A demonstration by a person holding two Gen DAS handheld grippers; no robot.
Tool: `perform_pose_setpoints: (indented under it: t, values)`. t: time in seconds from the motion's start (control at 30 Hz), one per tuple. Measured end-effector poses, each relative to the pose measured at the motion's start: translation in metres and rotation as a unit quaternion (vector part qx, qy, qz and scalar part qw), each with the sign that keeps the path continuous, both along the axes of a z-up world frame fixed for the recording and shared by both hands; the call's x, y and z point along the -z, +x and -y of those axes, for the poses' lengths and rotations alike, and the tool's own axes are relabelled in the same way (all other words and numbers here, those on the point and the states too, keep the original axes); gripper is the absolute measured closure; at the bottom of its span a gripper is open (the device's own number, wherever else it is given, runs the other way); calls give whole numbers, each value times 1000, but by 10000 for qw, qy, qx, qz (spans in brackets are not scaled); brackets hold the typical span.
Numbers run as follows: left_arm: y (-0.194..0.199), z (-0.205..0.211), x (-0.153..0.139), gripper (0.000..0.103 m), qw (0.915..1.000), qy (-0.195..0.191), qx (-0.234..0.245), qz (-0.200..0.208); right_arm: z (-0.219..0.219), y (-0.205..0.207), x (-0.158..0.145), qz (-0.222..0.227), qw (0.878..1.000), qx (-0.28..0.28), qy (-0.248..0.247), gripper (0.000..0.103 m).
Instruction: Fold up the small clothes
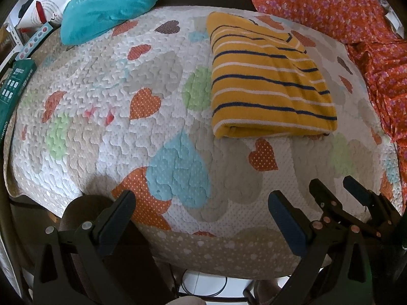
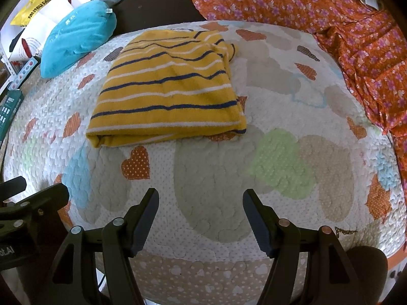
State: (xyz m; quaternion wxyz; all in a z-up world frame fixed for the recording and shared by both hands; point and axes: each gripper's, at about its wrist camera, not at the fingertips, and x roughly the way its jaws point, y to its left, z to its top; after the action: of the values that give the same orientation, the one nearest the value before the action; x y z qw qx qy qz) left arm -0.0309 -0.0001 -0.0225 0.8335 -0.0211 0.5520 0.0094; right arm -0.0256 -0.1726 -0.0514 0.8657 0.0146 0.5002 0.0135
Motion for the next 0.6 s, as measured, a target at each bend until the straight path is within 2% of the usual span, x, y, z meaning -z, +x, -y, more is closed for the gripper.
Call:
perform_pose_setpoints:
  t: [0.6]
  values:
    - [0,-3,5,0,9999,-99,-49,-113,-3,-1,5,-80,10000,-4,-8,30]
